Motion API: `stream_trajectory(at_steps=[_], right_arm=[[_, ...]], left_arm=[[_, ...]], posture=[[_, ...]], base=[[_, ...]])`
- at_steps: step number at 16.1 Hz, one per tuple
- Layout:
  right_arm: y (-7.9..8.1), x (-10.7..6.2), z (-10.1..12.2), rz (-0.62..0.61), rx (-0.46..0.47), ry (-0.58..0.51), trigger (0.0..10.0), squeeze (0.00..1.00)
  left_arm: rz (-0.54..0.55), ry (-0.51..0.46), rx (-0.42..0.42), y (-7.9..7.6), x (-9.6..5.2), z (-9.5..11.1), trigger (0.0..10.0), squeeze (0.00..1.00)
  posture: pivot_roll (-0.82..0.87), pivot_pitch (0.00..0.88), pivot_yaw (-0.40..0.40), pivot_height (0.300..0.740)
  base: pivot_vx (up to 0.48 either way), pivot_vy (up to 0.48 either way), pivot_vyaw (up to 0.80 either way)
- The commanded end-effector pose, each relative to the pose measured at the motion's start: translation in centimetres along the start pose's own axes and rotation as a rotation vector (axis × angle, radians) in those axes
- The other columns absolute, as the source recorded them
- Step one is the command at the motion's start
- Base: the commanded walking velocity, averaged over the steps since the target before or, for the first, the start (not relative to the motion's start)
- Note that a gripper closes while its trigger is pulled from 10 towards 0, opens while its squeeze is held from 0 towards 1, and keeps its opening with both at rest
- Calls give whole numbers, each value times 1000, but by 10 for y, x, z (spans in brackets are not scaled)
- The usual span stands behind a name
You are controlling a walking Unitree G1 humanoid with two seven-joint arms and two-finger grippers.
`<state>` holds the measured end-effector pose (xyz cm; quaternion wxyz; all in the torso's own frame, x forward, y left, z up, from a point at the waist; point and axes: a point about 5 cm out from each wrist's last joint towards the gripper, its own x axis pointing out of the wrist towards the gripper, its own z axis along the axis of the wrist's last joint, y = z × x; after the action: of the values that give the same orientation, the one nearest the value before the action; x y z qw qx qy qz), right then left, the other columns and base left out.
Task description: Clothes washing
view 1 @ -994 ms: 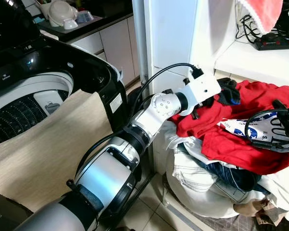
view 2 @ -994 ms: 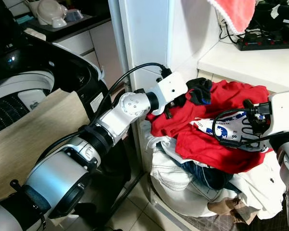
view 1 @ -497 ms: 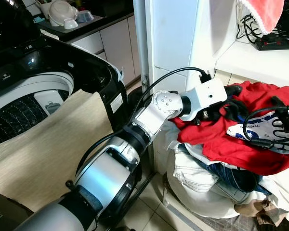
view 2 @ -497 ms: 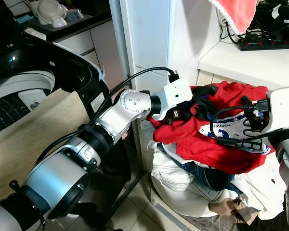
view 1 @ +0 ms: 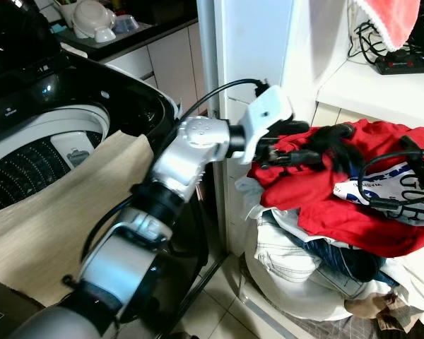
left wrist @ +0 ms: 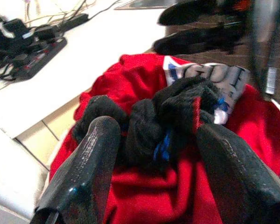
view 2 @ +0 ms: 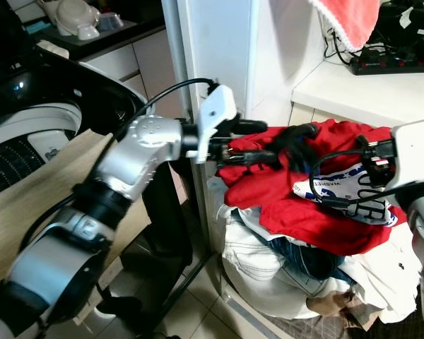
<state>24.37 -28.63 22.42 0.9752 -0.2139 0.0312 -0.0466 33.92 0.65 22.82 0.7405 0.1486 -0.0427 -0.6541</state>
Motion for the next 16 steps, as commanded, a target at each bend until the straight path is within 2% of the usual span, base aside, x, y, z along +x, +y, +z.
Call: stream_trajectory(at_steps=[1,2,3,4,5,6,9,11,12,14,15,16], right_arm=[[0,1,5,7,-25,-19,10000,0],[0,2,7,9,-25,-23,10000,0],[0,2,8,11,-19,-28,10000,0],[0,2,8,9,-18,-28,10000,0],[-2,1,7,-1,11,-24,10000,0],[-2,0,5,0,27,-17,10000,0],[1,-4,2,33,45,-3,10000,0],[-1,-4,4,17,47,-10,10000,0],[-1,-4,4,19,51,-12,10000,0],[1,-6,4,37,53,-7,10000,0],[2,-7,3,43,50,-3,10000,0],[4,-7,4,58,57,-1,10000,0]], left_arm=[[-44,15,37,-4,-4,1,10000,0],[-38,19,-14,-4,-7,1,10000,0],[37,-51,-114,6,-11,13,10000,0],[60,-71,-133,8,-11,16,10000,0],[189,-170,-263,20,-6,31,10000,106],[231,-211,-365,22,1,39,10000,1000],[217,-115,-451,1,33,32,10000,1000],[301,-30,-407,-6,49,18,10000,1000],[346,-1,-385,-6,54,13,10000,1000],[345,7,-449,-10,60,10,10000,1000],[355,25,-454,-12,62,7,10000,816],[376,51,-432,-13,65,2,10000,192]], posture=[[-211,0,99,740],[-210,0,101,740],[-210,0,101,740],[-210,0,101,740],[-207,0,101,740],[-205,0,99,740],[-206,0,97,740],[-217,0,100,740],[-220,0,100,740],[-224,0,100,740],[-224,0,100,740],[-226,0,102,740]], base=[[0,0,0],[0,0,0],[0,0,0],[0,0,0],[0,0,0],[0,0,0],[0,0,0],[0,0,0],[0,0,0],[0,0,0],[0,0,0],[0,0,0]])
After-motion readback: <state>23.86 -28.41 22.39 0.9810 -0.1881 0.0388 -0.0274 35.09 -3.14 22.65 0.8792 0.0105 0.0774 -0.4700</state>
